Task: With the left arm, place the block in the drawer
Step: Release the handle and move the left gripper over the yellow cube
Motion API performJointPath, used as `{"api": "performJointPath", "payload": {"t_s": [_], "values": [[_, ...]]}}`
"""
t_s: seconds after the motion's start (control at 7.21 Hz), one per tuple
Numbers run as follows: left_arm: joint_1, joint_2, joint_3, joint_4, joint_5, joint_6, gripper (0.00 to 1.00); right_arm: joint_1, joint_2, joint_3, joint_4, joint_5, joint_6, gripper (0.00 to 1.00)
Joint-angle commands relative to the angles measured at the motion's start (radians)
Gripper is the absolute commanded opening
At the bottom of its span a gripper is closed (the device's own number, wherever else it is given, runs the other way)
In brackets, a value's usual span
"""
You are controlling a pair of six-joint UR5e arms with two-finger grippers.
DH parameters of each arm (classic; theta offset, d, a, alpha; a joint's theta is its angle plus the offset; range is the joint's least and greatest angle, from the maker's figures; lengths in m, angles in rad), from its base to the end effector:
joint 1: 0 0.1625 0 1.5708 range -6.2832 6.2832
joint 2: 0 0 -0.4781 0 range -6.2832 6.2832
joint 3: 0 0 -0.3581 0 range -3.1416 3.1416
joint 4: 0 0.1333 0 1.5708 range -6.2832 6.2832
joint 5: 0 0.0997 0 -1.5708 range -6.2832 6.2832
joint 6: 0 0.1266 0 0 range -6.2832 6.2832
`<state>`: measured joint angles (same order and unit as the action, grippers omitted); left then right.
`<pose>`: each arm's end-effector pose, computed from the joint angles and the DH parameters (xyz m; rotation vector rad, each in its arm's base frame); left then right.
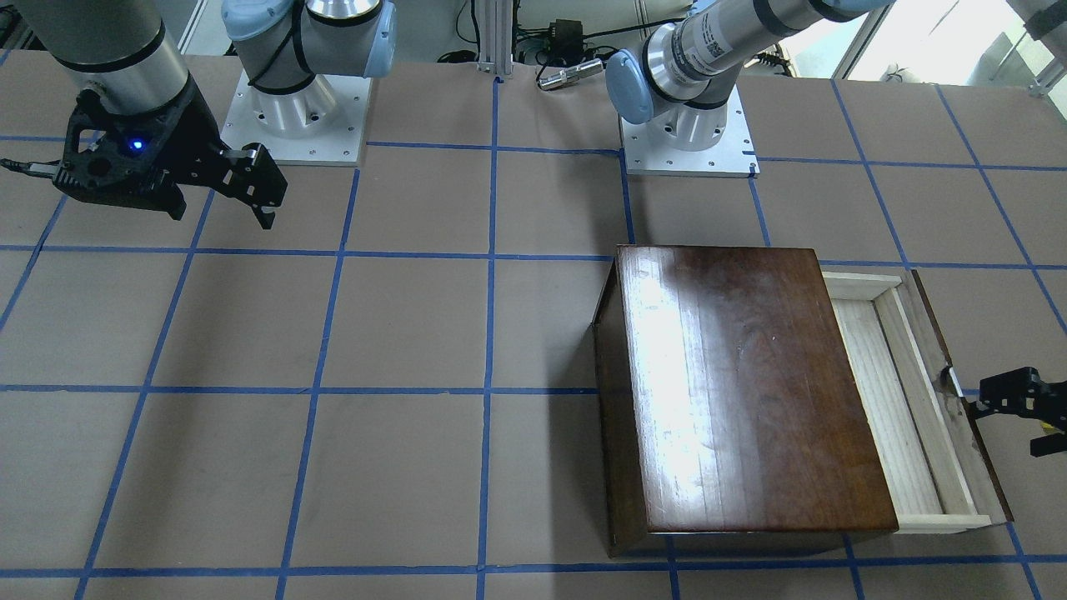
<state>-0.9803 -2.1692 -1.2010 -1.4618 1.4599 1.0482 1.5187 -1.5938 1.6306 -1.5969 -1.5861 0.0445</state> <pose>0.2685 -0.6652 0.3395 -0.6661 -2.9032 -0.0010 0.1080 -0.4514 0.4997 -0.1508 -3.1226 -0.0168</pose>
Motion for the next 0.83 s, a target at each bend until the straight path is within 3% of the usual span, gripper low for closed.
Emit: {"api": "performJointPath", "payload": {"t_s": [0.0,0.28,0.69], "values": [[0.003,0.029,0.011,-0.011,0.005,-0.019,1.00,0.000,0.000,0.000,0.000,0.000,0.000,1.00],[0.076,0.000,0.075,0.004,0.081,-0.024,1.00,0.000,0.000,0.000,0.000,0.000,0.000,1.00],[0.173,-0.050,0.098,0.070,0.086,-0.022,1.00,0.000,0.000,0.000,0.000,0.000,0.000,1.00]]}}
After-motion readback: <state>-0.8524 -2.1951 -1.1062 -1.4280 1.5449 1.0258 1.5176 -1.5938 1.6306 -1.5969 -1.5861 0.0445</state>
